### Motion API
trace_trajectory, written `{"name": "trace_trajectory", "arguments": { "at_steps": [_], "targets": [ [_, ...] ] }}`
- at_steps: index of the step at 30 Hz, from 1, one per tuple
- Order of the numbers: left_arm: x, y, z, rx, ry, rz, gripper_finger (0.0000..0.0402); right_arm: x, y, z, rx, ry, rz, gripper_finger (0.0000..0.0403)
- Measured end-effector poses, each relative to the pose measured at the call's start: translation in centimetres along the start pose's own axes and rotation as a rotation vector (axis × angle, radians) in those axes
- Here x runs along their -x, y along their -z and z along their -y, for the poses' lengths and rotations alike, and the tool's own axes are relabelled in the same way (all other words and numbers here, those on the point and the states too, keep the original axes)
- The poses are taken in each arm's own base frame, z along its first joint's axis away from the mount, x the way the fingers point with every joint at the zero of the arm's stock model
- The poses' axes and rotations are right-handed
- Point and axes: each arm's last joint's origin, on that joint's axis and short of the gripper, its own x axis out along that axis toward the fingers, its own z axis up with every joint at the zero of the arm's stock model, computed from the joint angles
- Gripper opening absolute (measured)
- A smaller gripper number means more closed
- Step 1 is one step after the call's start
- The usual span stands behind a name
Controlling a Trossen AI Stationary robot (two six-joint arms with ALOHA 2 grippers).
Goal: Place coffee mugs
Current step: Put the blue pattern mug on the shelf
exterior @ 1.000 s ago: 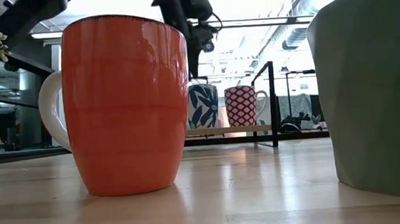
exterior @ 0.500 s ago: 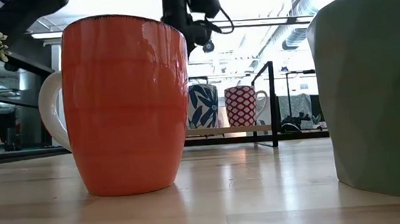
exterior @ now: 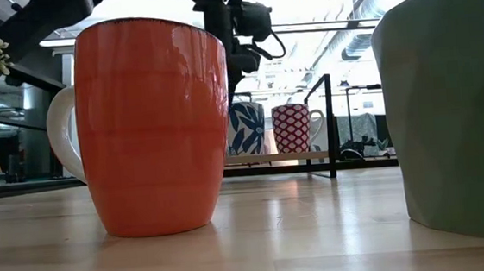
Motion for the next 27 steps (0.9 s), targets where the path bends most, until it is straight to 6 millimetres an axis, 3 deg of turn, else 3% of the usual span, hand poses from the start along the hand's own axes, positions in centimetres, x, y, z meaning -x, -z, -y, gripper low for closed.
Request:
{"name": "trace_trajectory", "arguments": {
  "at_steps": [21,27],
  "targets": [
    [-0.12,-0.87,-0.71,0.025,-0.003,0.079,0.0115,0.00,0.00,0.01,0.000,0.001,0.000,0.0099],
    [-0.05,-0.23,-0.12,0.068,0.167,-0.002,0.0115,0.00,0.00,0.01,0.000,0.001,0.000,0.0099]
  ]
}}
